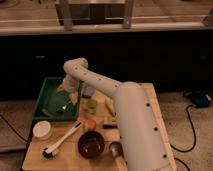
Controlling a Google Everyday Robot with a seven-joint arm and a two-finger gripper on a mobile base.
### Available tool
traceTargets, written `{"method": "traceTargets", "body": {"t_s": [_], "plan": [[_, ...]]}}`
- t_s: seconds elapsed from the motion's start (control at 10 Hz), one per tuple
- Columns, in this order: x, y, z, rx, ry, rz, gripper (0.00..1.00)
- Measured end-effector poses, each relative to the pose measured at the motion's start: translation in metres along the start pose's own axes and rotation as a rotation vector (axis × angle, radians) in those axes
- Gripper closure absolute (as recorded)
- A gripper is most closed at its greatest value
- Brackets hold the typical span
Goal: Place fork in tray
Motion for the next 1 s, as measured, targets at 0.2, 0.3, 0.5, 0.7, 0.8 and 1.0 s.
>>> {"method": "traceTargets", "body": {"t_s": [0.2,0.3,0.5,0.7,0.8,1.0], "plan": [[-0.0005,-0.0005,0.0001,0.002,-0.003,-0.004,0.20],[-0.0008,-0.0008,0.0001,0.003,-0.005,-0.006,0.20],[-0.0026,-0.0021,0.0001,0.007,-0.010,-0.015,0.20],[-0.0029,-0.0019,-0.0002,0.010,-0.015,-0.019,0.20],[-0.0030,-0.0019,-0.0001,0.010,-0.015,-0.019,0.20],[-0.0034,-0.0022,0.0002,0.009,-0.015,-0.020,0.20]]}}
